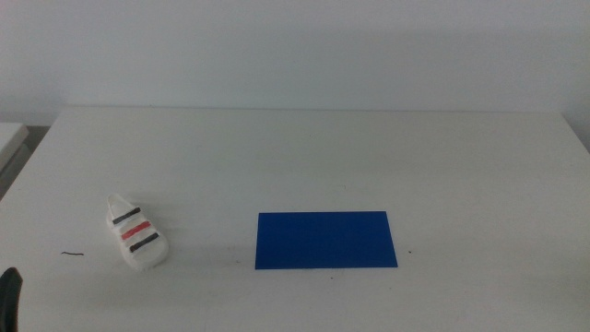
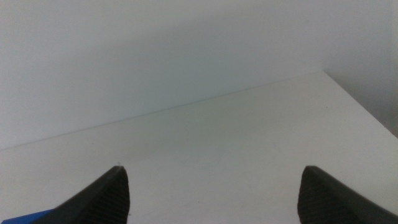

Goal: Use one arm to grab the shoe from the table and place it on the mat.

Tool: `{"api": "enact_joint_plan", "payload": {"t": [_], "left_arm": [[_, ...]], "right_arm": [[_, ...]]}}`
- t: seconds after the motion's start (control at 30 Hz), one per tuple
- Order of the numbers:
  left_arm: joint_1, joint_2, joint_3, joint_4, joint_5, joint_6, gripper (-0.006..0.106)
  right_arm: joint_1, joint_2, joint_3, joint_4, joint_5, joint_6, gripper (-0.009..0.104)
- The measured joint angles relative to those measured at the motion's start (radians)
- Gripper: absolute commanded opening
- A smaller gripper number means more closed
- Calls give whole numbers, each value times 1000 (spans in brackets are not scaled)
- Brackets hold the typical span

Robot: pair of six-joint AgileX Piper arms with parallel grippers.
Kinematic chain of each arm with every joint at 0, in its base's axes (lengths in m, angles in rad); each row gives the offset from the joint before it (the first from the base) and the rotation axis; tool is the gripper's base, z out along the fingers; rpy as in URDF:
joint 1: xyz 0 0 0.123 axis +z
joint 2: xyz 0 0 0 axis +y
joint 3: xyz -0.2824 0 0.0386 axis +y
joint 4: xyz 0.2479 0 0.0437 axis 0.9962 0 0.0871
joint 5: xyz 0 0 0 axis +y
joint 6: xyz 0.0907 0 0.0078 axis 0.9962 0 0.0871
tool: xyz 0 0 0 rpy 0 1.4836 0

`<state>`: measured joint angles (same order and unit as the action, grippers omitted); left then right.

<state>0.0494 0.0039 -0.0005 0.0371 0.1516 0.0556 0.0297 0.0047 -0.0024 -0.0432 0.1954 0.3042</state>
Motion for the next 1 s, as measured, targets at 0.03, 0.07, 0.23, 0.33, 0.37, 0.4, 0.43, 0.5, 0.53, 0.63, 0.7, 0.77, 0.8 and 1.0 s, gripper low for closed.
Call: {"api": "enact_joint_plan", "payload": {"t": [0.03, 0.07, 0.23, 0.33, 0.37, 0.4, 0.43, 0.5, 0.53, 0.63, 0.7, 0.77, 0.8, 1.0], "left_arm": [[0, 0, 0, 3, 0, 0, 94], [0, 0, 0, 0, 0, 0, 94], [0, 0, 0, -24, 0, 0, 94], [0, 0, 0, -49, 0, 0, 94], [0, 0, 0, -54, 0, 0, 94], [0, 0, 0, -56, 0, 0, 94], [0, 0, 0, -58, 0, 0, 94], [0, 0, 0, -53, 0, 0, 94], [0, 0, 0, -51, 0, 0, 94], [0, 0, 0, -45, 0, 0, 94], [0, 0, 0, -31, 0, 0, 94], [0, 6, 0, -22, 0, -2, 94], [0, 29, -14, -22, 9, -2, 94], [0, 427, -394, -116, 303, -80, 94]], "right_arm": [[0, 0, 0, 0, 0, 0, 79], [0, 0, 0, 0, 0, 0, 79], [0, 0, 0, 0, 0, 0, 79], [0, 0, 0, 0, 0, 0, 79], [0, 0, 0, 0, 0, 0, 79], [0, 0, 0, 0, 0, 0, 79], [0, 0, 0, 0, 0, 0, 79], [0, 0, 0, 0, 0, 0, 79], [0, 0, 0, 0, 0, 0, 79], [0, 0, 0, 0, 0, 0, 79], [0, 0, 0, 0, 0, 0, 79], [0, 0, 0, 0, 0, 0, 79], [0, 0, 0, 0, 0, 0, 79], [0, 0, 0, 1, 0, 0, 79]]}}
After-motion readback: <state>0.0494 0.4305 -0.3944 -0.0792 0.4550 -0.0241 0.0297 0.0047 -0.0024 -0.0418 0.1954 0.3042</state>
